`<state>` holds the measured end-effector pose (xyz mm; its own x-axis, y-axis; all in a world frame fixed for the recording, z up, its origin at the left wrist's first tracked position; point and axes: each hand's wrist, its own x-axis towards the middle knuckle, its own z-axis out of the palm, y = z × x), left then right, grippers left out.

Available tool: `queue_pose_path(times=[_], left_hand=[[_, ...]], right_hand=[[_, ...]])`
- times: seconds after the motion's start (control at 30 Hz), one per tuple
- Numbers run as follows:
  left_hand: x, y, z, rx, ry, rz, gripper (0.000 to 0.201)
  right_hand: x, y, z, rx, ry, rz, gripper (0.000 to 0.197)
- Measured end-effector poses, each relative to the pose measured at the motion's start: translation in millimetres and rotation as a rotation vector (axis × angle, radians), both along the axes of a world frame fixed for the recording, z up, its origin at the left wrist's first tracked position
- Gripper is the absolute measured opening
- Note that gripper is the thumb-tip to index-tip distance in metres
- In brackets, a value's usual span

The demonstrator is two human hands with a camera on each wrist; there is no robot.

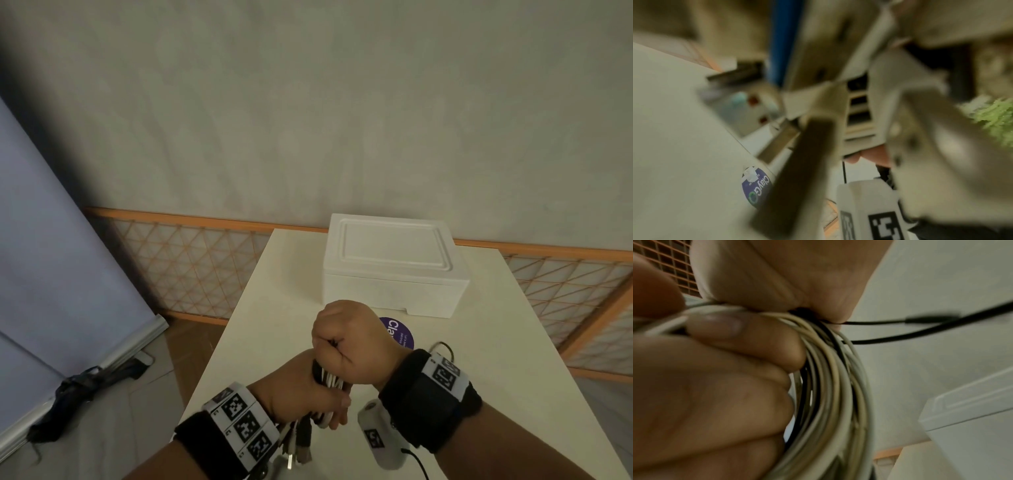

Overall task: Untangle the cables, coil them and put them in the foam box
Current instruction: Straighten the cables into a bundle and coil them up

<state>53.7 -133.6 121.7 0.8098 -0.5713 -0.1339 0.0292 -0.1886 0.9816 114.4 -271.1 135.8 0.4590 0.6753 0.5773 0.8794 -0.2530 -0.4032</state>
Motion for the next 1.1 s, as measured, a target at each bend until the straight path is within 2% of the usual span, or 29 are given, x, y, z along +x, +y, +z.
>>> queue_pose_path(times=[0.1,0.2,0.3,0.33,0.43,0.53,0.6,0.73,0.83,0.93,1.1], left_hand=[[6.8,5.2,-1.6,-0.052,0.003,0.007,0.013],[11.7,13.3,-5.2,-0.228,0.023,-0.007,0.010],[16.0,22.1,-11.3,-0.421,0.091,0.008,0.009],[18.2,25.4,-14.5,-0.468,0.108,0.004,0.008],[25.2,31.9,-23.4,-0.540,0.136,-0.007,0.009],[27.4,31.3,-28.6,-0.571,0.157,-0.023,0.011],[27.3,27.7,-29.4,-0.577,0.154,-0.044,0.012],[26.8,20.1,-23.9,-0.599,0.125,-0.099,0.009],[29.5,20.5,-17.7,-0.656,0.091,-0.107,0.007],[33.2,22.9,-14.2,-0.706,0.085,0.023,0.012],[38.4,20.2,-15.0,-0.757,0.135,0.341,0.030]], right_hand=[[2.8,2.5,4.7,0.020,0.123,-0.005,0.034],[7.3,-5.7,0.9,0.144,0.350,0.027,0.032],[13.5,-24.1,-12.5,0.095,0.562,-0.049,0.053],[14.4,-29.3,-16.1,0.035,0.617,-0.093,0.050],[17.8,-40.3,-20.3,-0.047,0.693,-0.249,0.017],[19.0,-44.6,-23.9,-0.020,0.743,-0.300,0.014],[18.3,-42.2,-23.8,-0.022,0.721,-0.316,0.010],[22.4,-38.5,-32.3,-0.010,0.662,-0.407,0.023],[26.3,-36.5,-40.4,-0.100,0.559,-0.468,0.018],[16.6,-29.9,-48.8,-0.248,0.543,-0.458,0.026],[-12.9,-9.1,-57.8,-0.493,0.354,-0.367,0.035]])
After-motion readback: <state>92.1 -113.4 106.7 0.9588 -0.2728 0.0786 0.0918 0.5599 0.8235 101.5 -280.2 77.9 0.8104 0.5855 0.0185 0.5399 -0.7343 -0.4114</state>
